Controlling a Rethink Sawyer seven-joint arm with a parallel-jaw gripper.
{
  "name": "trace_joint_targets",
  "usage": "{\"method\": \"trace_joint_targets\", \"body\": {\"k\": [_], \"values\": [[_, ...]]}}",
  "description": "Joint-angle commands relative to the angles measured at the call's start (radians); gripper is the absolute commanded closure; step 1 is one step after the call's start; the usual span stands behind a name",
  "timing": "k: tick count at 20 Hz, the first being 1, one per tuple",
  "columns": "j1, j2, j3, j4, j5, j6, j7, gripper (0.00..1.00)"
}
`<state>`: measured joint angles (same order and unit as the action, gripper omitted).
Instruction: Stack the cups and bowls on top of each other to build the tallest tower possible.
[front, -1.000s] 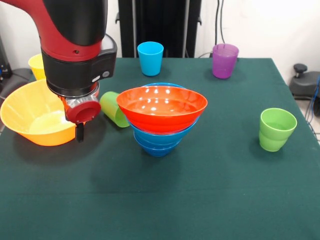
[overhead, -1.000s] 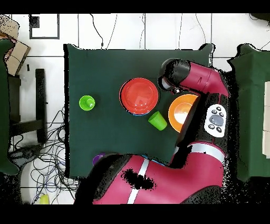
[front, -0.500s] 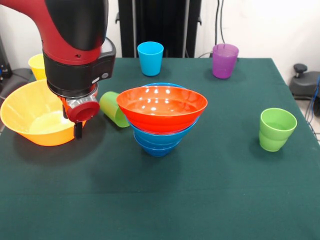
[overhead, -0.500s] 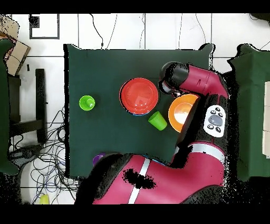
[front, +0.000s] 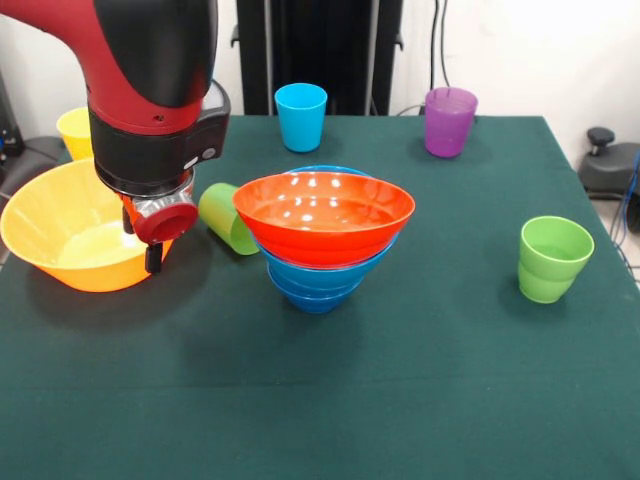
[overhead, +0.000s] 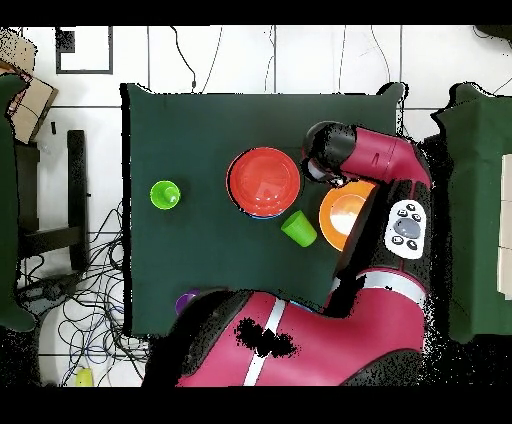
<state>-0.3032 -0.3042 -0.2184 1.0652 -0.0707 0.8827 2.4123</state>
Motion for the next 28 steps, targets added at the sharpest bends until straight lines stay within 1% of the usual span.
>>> {"method": "trace_joint_targets", "body": {"k": [1, 10, 28], "values": [[-0.005, 0.053, 0.108, 0.049, -0.098, -0.089, -0.166, 0.00], [-0.002, 0.068, 0.096, 0.019, -0.126, -0.068, -0.150, 0.00], [-0.018, 0.080, 0.094, 0.041, -0.130, -0.101, -0.143, 0.00]]}}
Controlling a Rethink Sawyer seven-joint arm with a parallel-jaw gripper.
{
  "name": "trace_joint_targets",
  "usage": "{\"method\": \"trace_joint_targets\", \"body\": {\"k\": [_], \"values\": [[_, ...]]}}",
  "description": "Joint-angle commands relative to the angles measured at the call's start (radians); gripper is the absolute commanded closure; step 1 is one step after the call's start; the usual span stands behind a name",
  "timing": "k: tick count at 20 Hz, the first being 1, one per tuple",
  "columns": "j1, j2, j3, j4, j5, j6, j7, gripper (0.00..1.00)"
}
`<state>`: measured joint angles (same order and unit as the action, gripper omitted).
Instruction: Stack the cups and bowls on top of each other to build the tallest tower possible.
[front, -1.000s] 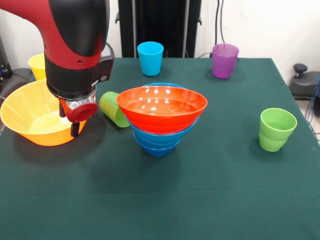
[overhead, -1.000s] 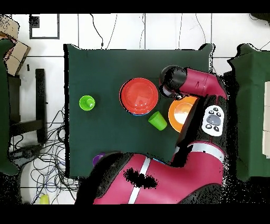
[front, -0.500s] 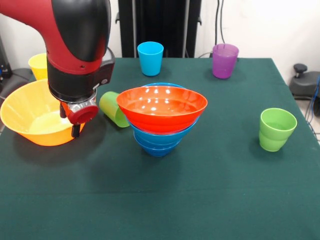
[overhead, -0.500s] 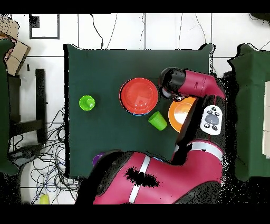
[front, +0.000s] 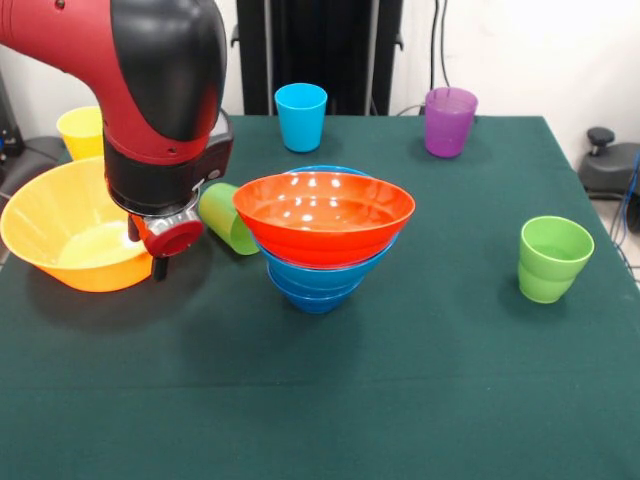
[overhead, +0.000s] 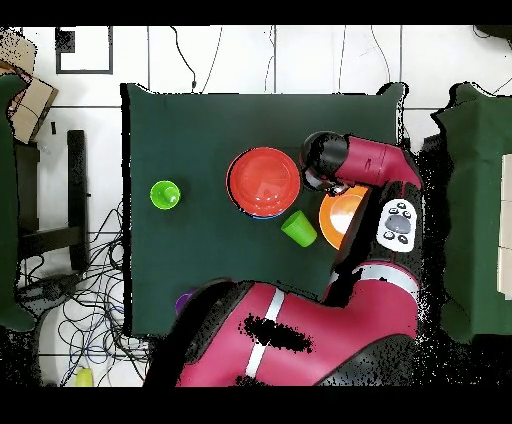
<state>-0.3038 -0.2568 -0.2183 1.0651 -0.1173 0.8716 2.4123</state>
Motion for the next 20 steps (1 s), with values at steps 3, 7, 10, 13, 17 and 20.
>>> {"method": "trace_joint_targets", "body": {"k": [3, 7, 10, 13, 17, 20], "values": [[-0.022, 0.034, 0.098, 0.048, -0.083, -0.099, -0.145, 0.00], [-0.028, 0.038, 0.100, 0.053, -0.085, -0.112, -0.147, 0.00], [-0.032, 0.041, 0.101, 0.063, -0.086, -0.120, -0.150, 0.00], [-0.029, 0.045, 0.095, 0.067, -0.090, -0.135, -0.143, 0.00], [-0.038, 0.049, 0.100, 0.077, -0.092, -0.151, -0.153, 0.00], [-0.043, 0.049, 0.102, 0.084, -0.094, -0.160, -0.158, 0.00]]}}
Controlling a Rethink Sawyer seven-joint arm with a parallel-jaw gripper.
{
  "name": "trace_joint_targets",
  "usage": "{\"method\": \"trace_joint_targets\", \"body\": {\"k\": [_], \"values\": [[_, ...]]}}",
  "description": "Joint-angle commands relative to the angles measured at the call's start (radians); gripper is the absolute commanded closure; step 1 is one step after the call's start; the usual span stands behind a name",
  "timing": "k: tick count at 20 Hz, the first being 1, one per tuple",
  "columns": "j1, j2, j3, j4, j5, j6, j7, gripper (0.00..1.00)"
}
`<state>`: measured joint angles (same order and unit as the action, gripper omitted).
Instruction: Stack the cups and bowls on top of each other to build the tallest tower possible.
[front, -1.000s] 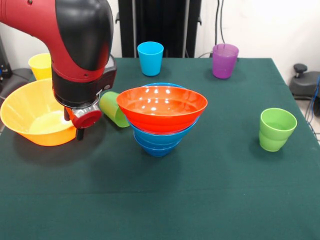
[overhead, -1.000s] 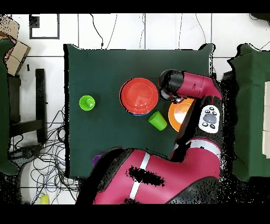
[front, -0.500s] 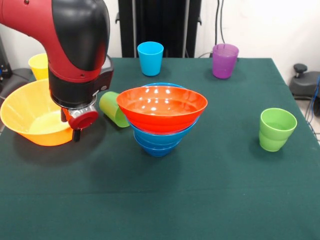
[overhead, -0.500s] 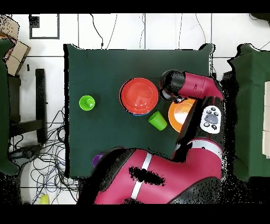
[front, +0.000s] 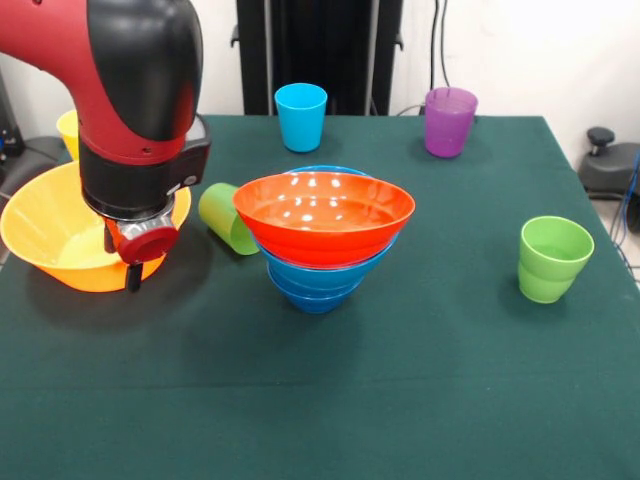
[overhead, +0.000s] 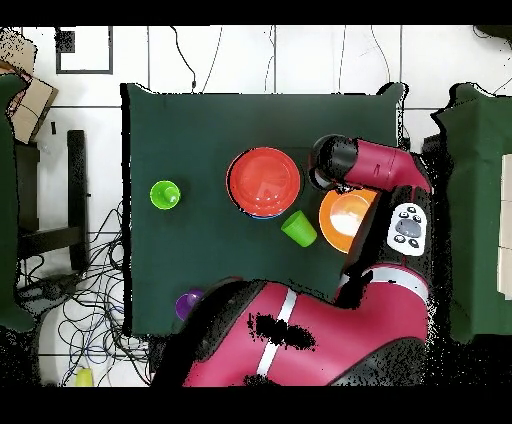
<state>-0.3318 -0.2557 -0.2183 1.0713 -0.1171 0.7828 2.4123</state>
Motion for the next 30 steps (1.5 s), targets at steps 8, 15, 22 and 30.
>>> {"method": "trace_joint_targets", "body": {"k": [8, 15, 22, 30], "values": [[-0.021, 0.046, 0.105, 0.095, -0.095, -0.080, -0.162, 0.00], [-0.024, 0.058, 0.105, 0.107, -0.096, -0.094, -0.156, 0.00], [-0.037, 0.075, 0.115, 0.124, -0.096, -0.118, -0.157, 0.00], [-0.039, 0.083, 0.116, 0.140, -0.098, -0.125, -0.160, 0.00]]}}
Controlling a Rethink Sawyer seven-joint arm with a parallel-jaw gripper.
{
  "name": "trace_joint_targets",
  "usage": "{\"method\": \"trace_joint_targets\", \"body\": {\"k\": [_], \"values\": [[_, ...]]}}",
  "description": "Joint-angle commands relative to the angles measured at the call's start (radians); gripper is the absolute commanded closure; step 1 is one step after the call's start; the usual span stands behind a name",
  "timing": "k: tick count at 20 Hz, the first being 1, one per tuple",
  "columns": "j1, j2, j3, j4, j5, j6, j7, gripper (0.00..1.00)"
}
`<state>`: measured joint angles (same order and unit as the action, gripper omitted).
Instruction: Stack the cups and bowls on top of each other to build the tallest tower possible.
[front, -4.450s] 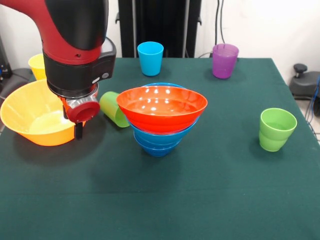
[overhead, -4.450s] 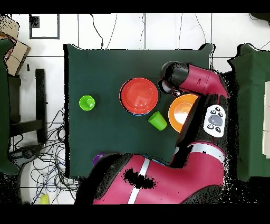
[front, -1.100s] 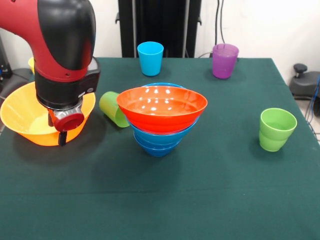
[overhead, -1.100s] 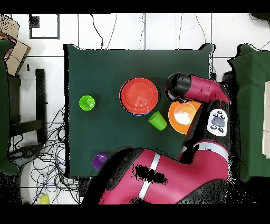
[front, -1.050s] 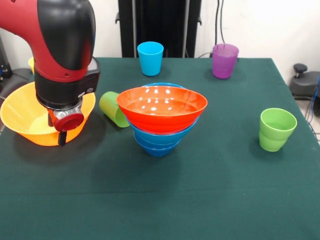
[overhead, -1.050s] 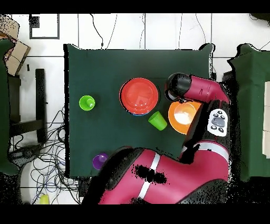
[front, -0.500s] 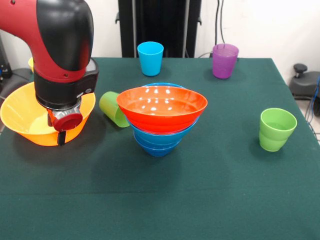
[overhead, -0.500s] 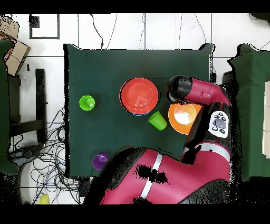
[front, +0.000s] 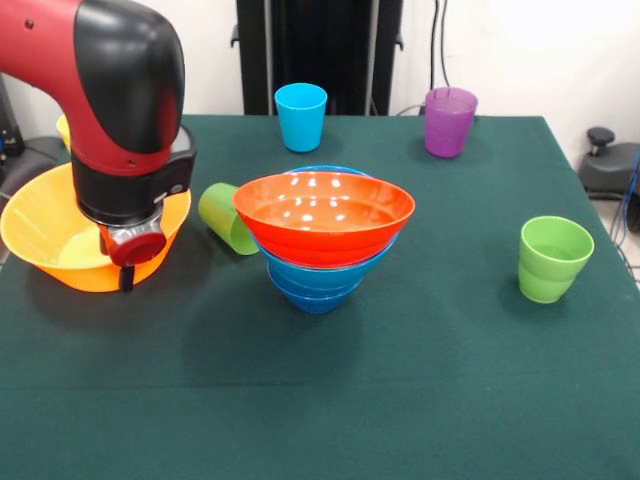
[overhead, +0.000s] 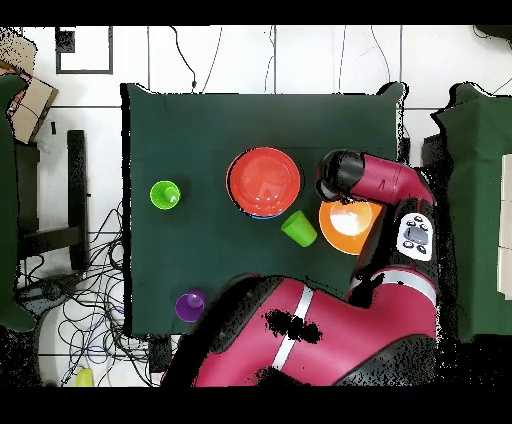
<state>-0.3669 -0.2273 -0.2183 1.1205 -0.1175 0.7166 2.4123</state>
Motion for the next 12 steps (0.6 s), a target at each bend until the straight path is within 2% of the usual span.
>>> {"method": "trace_joint_targets", "body": {"k": [1, 12], "values": [[-0.004, 0.055, 0.116, 0.095, -0.098, -0.064, -0.156, 0.00], [-0.003, 0.057, 0.116, 0.110, -0.105, -0.060, -0.147, 0.00]]}}
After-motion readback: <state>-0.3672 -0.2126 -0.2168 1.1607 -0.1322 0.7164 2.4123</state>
